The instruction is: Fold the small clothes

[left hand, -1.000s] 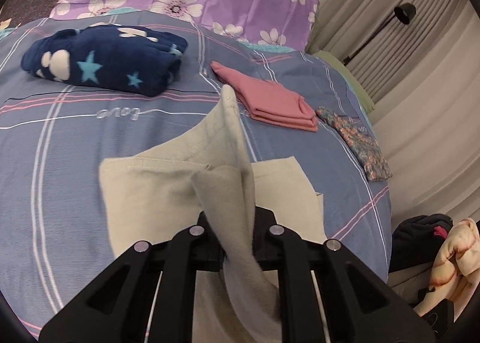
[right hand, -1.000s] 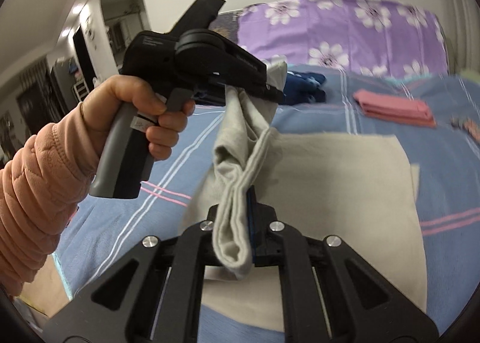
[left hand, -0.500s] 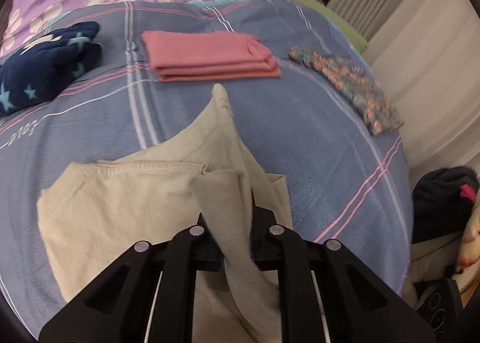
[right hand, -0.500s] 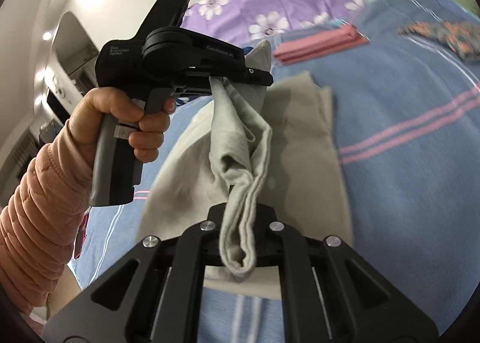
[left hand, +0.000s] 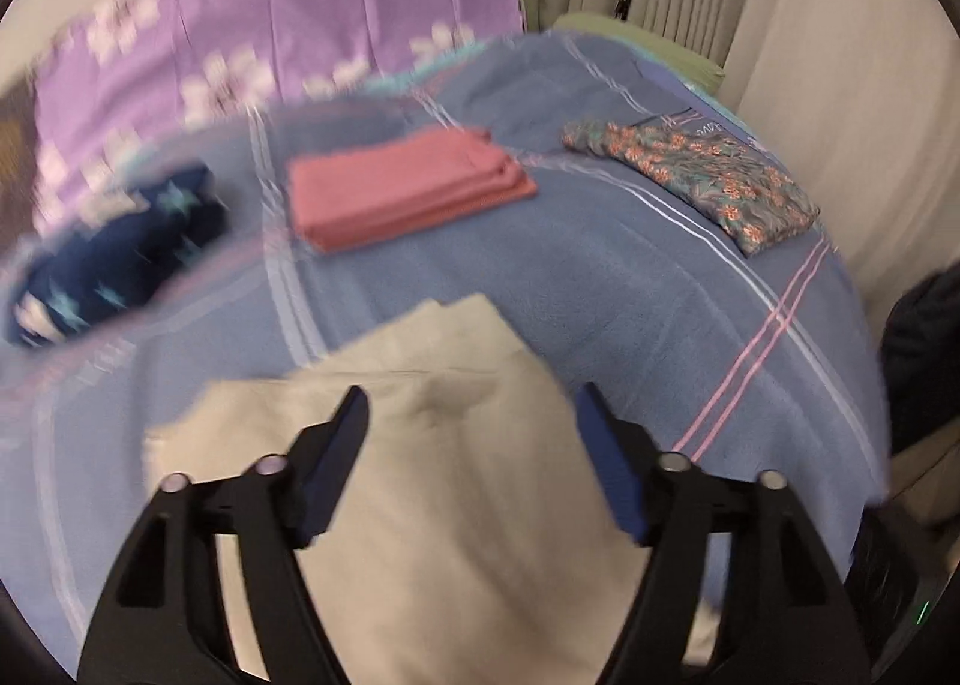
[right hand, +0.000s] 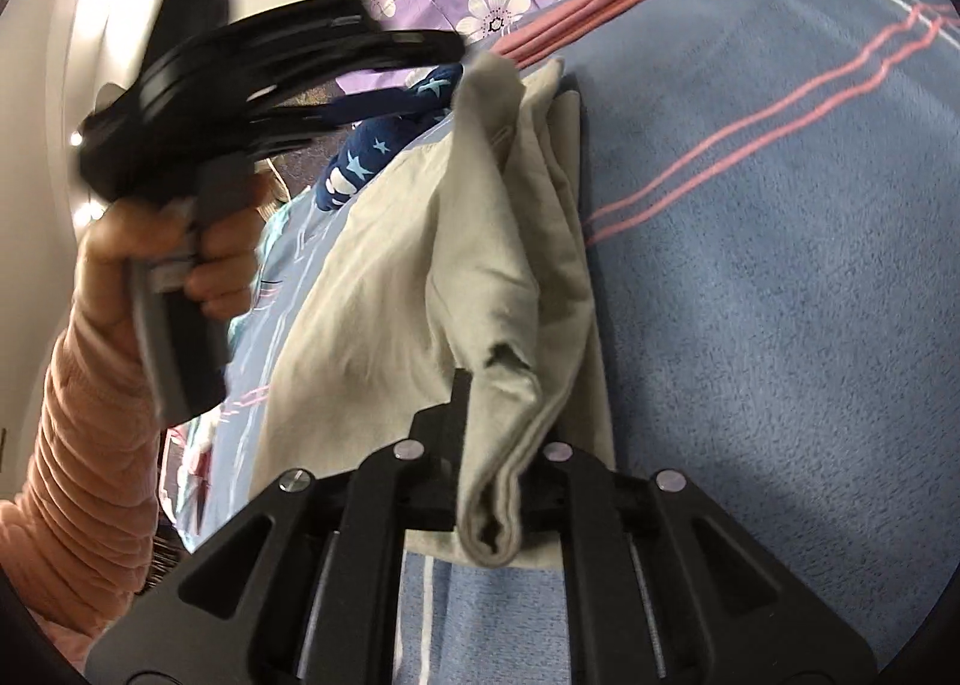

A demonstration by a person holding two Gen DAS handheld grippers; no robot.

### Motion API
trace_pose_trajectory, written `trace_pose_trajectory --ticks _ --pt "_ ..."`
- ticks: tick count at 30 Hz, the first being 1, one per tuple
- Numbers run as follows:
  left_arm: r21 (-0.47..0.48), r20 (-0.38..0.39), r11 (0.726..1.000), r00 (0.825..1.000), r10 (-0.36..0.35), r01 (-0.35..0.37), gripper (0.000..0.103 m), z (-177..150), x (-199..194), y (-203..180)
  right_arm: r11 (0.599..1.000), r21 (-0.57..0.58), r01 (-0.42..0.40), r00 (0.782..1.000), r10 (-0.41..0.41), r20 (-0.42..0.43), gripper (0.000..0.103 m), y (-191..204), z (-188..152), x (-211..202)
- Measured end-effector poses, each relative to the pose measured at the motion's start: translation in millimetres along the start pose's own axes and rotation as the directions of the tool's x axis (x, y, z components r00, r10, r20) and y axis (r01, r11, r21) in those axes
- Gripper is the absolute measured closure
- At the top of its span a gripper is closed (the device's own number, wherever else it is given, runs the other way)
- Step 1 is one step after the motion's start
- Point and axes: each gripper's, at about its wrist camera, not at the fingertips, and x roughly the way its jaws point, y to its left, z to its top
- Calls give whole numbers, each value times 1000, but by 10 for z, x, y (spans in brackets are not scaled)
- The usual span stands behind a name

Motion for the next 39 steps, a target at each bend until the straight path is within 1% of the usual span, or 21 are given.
trace_pose_trajectory --ticks 2,4,6,8,10,13,16,18,20,21,23,24,26,27,28,30,32,36,37,38,39 --pt "45 29 998 999 37 -38 27 -137 -210 6 1000 5 -9 1000 9 -1 93 -8 -13 -15" --pt "71 44 995 996 74 -77 23 -391 -432 36 1000 19 -21 1000 21 -2 91 -28 -10 -26" --pt "93 43 991 994 97 -101 21 -650 -601 57 999 32 -30 1000 30 -4 91 -46 -23 -42" --pt "107 30 987 993 114 -117 20 -930 -740 82 999 39 -34 999 35 -7 91 -53 -36 -57" --pt "115 8 985 992 130 -130 20 -1185 -831 90 999 34 -27 1000 27 -11 94 -29 -46 -76" --pt "124 -31 978 985 171 -166 20 -1550 -875 116 999 30 -24 1000 25 -4 97 8 18 -148" --pt "79 -70 980 979 189 -184 20 -1746 -806 232 999 13 -43 999 42 26 98 98 146 -233" --pt "15 -80 984 980 180 -180 19 -1826 -785 302 1000 -3 5 1000 -5 -1 98 134 163 -223" --pt "-46 -75 987 986 148 -152 19 -1879 -795 349 997 5 75 996 -75 -39 98 96 129 -120" --pt "-64 -74 988 988 132 -137 19 -1903 -797 363 996 16 89 995 -88 -54 97 55 72 -94" --pt "-71 -67 989 990 126 -131 19 -1945 -796 366 997 37 74 997 -73 -34 98 4 2 -123" --pt "-75 -63 989 990 123 -128 19 -1957 -806 374 996 26 87 996 -86 -23 96 19 -5 -152" --pt "-91 -56 988 992 117 -122 19 -1976 -860 397 990 -22 141 990 -140 14 90 91 -9 -258" --pt "-100 -47 988 993 113 -117 20 -1981 -915 421 983 -47 175 984 -173 39 83 129 1 -309" --pt "-105 -31 988 994 109 -111 27 -1993 -980 426 977 -72 202 978 -197 66 82 169 27 -352" --pt "-94 0 991 995 96 -95 32 -2027 -1124 415 975 -91 201 977 -193 93 82 214 83 -390" --pt "-62 5 994 996 94 -93 33 -2080 -1200 371 978 -89 188 979 -178 102 82 238 71 -422" --pt "27 -24 995 995 94 -93 33 -2239 -1212 195 980 -158 123 990 -109 92 82 376 16 -389" --pt "36 -35 994 994 107 -106 33 -2271 -1177 180 977 -177 122 991 -111 73 82 404 2 -322" --pt "39 -56 990 988 141 -139 33 -2307 -1103 176 972 -182 148 989 -140 58 82 418 5 -255" --pt "39 -76 984 982 176 -173 33 -2333 -1045 190 962 -181 202 979 -200 33 82 394 -2 -147"
